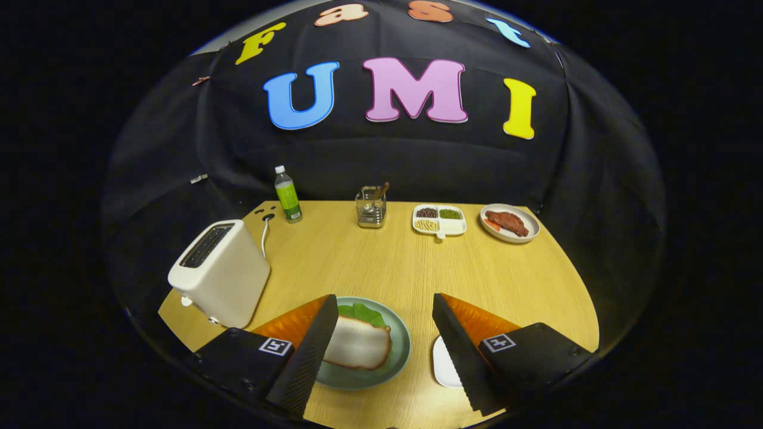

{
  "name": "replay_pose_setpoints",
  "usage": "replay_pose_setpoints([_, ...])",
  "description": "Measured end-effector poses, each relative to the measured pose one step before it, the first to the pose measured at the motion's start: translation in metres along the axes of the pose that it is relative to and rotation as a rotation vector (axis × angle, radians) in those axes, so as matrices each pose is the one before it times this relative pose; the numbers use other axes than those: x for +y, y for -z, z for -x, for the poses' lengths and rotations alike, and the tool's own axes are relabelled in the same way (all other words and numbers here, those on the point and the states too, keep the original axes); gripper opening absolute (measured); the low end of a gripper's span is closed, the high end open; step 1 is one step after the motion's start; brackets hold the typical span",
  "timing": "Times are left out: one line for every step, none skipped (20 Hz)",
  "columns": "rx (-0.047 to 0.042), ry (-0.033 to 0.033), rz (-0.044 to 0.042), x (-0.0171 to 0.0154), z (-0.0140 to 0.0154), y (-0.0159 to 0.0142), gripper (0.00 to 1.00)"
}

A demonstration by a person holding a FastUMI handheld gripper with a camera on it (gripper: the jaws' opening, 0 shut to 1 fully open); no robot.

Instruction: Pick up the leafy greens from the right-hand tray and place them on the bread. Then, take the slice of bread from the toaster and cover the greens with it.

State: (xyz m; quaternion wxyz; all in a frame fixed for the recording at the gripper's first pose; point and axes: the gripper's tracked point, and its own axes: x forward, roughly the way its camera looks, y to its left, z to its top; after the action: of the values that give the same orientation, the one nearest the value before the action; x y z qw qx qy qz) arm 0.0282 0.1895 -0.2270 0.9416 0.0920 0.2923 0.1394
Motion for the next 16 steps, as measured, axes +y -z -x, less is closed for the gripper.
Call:
replay_pose_setpoints([-0.03005, -0.01255, 0.01764, 0.00213, 0.00808, -0.01419, 0.99])
replay_pose_setpoints([-0.02837, -0.01634, 0.01400, 0.00325, 0.00743, -0.01505, 0.99])
replay_pose_setpoints([-0.02581, -0.01098, 0.01500, 0.00217, 0.00696, -0.01273, 0.99])
replay_pose_setpoints([-0.02656, -0.01265, 0.01607, 0.00115, 0.00714, -0.01284, 0.99])
replay_pose_setpoints([-0.02326, -0.00907, 0.01663, 0.00065, 0.00585, -0.01156, 0.99])
replay_pose_setpoints([-0.01680, -0.01304, 0.01199, 0.00084, 0.00573, -0.01101, 0.99])
replay_pose_setpoints([-0.01763, -0.01172, 0.01097, 0.00103, 0.00684, -0.00937, 0.99])
replay_pose_setpoints([-0.01691, -0.01243, 0.00867, 0.00045, 0.00541, -0.00965, 0.99])
replay_pose_setpoints([-0.01725, -0.00965, 0.00893, 0.00051, 0.00449, -0.00861, 0.99])
replay_pose_setpoints([-0.01224, -0.00852, 0.00696, -0.00084, 0.00488, -0.00645, 0.99])
replay_pose_setpoints([-0.01164, -0.00886, 0.00369, 0.00044, 0.00541, -0.00478, 0.99])
replay_pose_setpoints([-0.00834, -0.00783, 0.00332, -0.00002, 0.00471, -0.00419, 0.99])
replay_pose_setpoints([-0.00786, -0.00245, 0.00160, -0.00228, 0.00426, -0.00253, 0.98])
replay_pose_setpoints([-0.00113, -0.00322, -0.00276, -0.00096, 0.00367, -0.00135, 0.97])
replay_pose_setpoints([-0.00593, 0.00167, -0.00183, -0.00257, 0.00372, 0.00029, 0.97])
replay_pose_setpoints([-0.00122, -0.00184, 0.00014, -0.00205, 0.00275, -0.00032, 0.97])
